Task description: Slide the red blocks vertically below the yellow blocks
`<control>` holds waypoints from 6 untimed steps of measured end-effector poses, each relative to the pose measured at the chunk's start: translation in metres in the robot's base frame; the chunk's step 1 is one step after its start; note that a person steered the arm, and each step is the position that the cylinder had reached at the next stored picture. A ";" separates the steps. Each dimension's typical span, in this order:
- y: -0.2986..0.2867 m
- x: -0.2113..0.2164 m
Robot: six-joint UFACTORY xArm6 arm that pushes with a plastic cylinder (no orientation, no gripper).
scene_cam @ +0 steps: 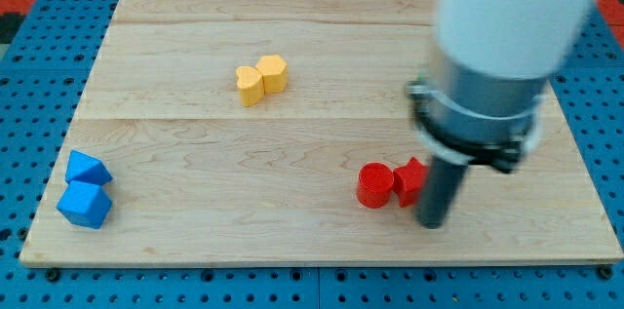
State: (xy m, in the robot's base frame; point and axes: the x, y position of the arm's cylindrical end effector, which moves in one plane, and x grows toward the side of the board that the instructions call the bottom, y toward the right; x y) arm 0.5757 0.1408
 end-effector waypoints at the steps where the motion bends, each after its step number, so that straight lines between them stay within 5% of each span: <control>1: 0.050 -0.004; 3: 0.034 -0.027; 6: -0.126 -0.028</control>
